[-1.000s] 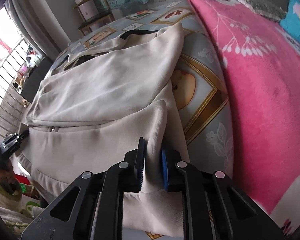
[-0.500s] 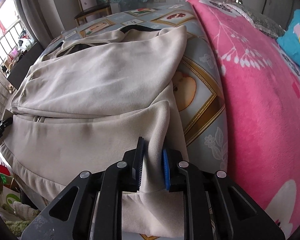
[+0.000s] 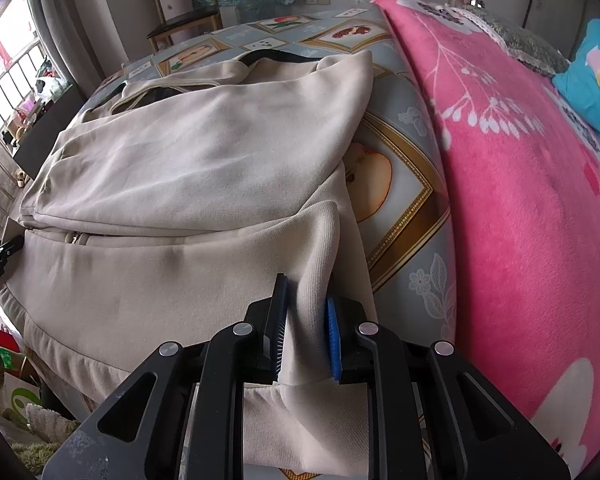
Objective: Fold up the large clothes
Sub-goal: 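Grasp the jacket edge with the right gripper while the left gripper holds, then lift the held edge with both grippers and fold it over the bundle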
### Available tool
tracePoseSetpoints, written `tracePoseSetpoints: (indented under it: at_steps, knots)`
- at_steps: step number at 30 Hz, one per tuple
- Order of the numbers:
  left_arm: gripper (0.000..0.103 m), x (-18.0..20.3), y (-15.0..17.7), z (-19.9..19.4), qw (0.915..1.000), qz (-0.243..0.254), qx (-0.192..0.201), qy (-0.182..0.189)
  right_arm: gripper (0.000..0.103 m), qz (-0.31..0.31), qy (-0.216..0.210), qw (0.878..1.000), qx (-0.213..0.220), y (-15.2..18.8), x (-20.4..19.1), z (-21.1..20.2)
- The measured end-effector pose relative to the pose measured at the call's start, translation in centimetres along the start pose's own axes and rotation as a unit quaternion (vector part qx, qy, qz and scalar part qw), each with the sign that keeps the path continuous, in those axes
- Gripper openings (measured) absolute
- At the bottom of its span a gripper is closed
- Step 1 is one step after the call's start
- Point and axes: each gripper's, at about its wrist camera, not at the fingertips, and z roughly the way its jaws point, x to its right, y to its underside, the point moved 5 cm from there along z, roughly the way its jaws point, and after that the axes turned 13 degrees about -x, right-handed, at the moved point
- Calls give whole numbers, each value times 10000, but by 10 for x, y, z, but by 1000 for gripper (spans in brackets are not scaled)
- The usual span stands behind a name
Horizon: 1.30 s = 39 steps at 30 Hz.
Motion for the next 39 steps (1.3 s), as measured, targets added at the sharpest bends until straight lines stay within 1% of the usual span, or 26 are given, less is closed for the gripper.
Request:
tracePoseSetpoints:
  at_steps: [3,9,14,25,30,34,39]
  knots:
    - [21,2,2,-4,9999,36,-37,-117,18,-37,63,10000,-1,0,-1,-1]
    - [21,1,7,-1,9999,-38,-116,-110,18,-28,101,9999,1,0,-2,-1]
    - [21,1,5,-1,9997,-66,-178,-166,18,-98,232,9997,12,1,-5,-2]
    - [21,4,4,0,9993,-148,-268,-230,18,-116,330,9994,8,1,-6,-1]
    - [21,4,4,0,9992,-153,-274,-244,15,-86,382,9992,61,3,-7,-4]
    - [21,4,4,0,9992,-139,-269,-269,11,-102,453,9988,121,3,-9,-8]
    - [21,5,4,0,9992,-135,-263,-275,9,-112,489,9986,168,3,-11,-12]
